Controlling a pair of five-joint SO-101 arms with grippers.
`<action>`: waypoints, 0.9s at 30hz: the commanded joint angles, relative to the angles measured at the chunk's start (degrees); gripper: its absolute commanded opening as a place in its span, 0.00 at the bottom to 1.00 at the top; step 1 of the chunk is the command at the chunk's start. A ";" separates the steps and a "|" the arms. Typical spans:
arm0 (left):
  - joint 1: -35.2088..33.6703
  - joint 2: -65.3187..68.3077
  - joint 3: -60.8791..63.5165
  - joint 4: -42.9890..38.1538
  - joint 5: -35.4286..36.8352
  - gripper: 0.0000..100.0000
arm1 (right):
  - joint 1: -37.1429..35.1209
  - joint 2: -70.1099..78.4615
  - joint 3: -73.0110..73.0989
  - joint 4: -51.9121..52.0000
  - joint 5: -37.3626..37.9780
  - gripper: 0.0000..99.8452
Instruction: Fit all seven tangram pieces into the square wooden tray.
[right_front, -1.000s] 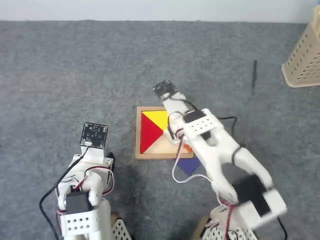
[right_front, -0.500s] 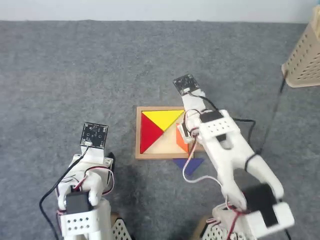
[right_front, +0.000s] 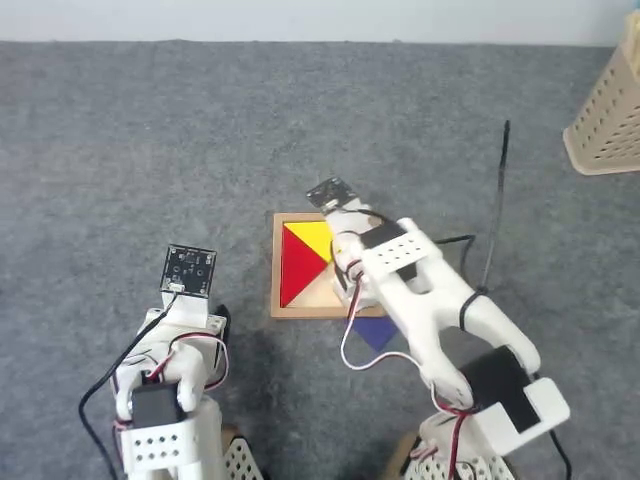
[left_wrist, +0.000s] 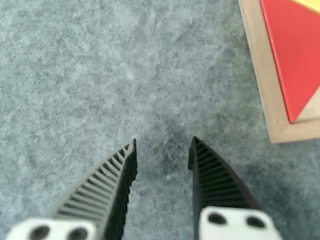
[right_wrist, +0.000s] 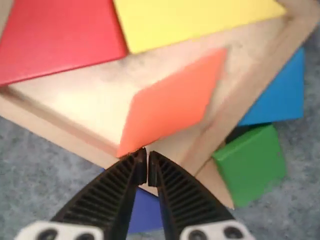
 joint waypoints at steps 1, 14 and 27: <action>0.09 -0.35 -0.66 0.26 -0.26 0.17 | -2.15 -0.31 -3.25 -2.86 -0.70 0.01; 0.09 -0.35 -0.66 0.26 -0.26 0.17 | 6.37 -11.56 -2.11 -10.15 -0.88 0.01; 0.09 -0.35 -0.66 0.26 -0.26 0.17 | 5.32 1.89 -2.11 -11.12 3.34 0.01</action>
